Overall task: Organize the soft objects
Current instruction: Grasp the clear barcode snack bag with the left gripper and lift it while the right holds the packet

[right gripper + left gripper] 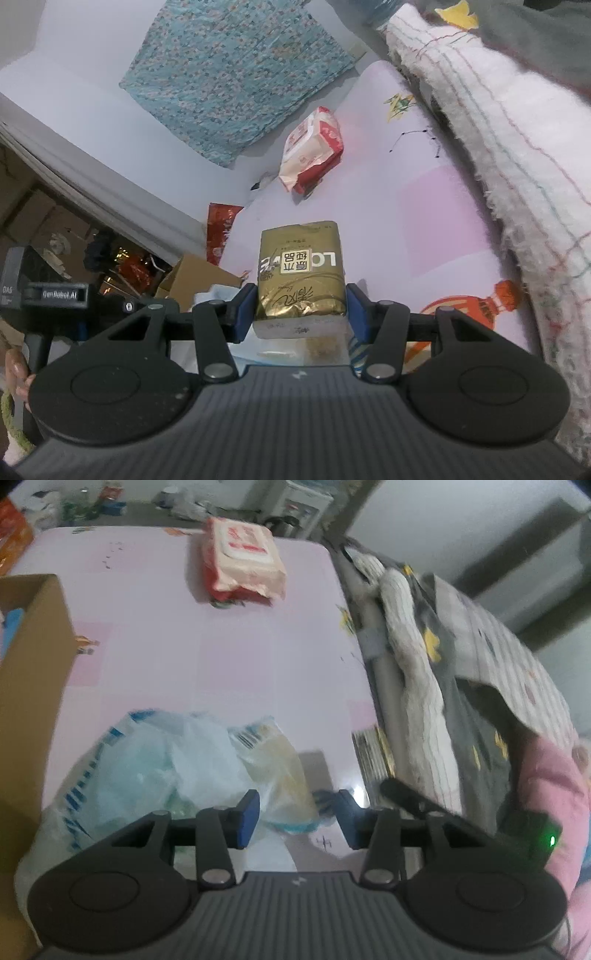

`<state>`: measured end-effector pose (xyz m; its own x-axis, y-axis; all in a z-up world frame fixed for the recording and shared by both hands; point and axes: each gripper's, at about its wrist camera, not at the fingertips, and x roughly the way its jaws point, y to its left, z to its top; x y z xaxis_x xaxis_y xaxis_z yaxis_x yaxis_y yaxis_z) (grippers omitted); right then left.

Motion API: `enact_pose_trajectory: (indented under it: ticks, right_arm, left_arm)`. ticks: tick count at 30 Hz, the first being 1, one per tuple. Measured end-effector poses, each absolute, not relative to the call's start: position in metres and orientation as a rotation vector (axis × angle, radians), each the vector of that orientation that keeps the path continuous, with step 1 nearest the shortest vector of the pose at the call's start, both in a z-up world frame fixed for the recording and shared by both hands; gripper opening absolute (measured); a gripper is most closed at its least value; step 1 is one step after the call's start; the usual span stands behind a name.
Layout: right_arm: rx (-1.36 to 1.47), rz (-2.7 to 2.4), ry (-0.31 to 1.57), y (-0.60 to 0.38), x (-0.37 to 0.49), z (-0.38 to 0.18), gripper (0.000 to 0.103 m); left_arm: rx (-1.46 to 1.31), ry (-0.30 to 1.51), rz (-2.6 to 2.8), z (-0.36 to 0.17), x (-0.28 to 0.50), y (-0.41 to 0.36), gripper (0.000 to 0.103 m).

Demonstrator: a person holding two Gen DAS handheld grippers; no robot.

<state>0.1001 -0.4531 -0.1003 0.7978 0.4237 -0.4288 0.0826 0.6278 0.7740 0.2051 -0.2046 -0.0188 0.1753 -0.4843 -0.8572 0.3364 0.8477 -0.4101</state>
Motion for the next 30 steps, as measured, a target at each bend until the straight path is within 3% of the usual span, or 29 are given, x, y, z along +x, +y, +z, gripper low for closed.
enact_pose_trajectory:
  ticks: [7, 12, 25, 30]
  right_arm:
    - [0.918, 0.195, 0.61, -0.469, 0.094, -0.11, 0.05]
    - [0.946, 0.18, 0.591, -0.48, 0.088, -0.116, 0.05]
    - [0.931, 0.19, 0.572, -0.479, 0.082, -0.119, 0.05]
    - [0.94, 0.186, 0.573, -0.482, 0.081, -0.123, 0.05]
  left_arm:
    - [-0.11, 1.366, -0.63, -0.037, 0.169, -0.238, 0.07]
    - [-0.091, 1.445, -0.554, -0.063, 0.17, -0.258, 0.073]
    - [-0.068, 1.305, -0.38, -0.082, 0.19, -0.262, 0.073]
    - [-0.064, 1.241, -0.327, -0.086, 0.192, -0.265, 0.061]
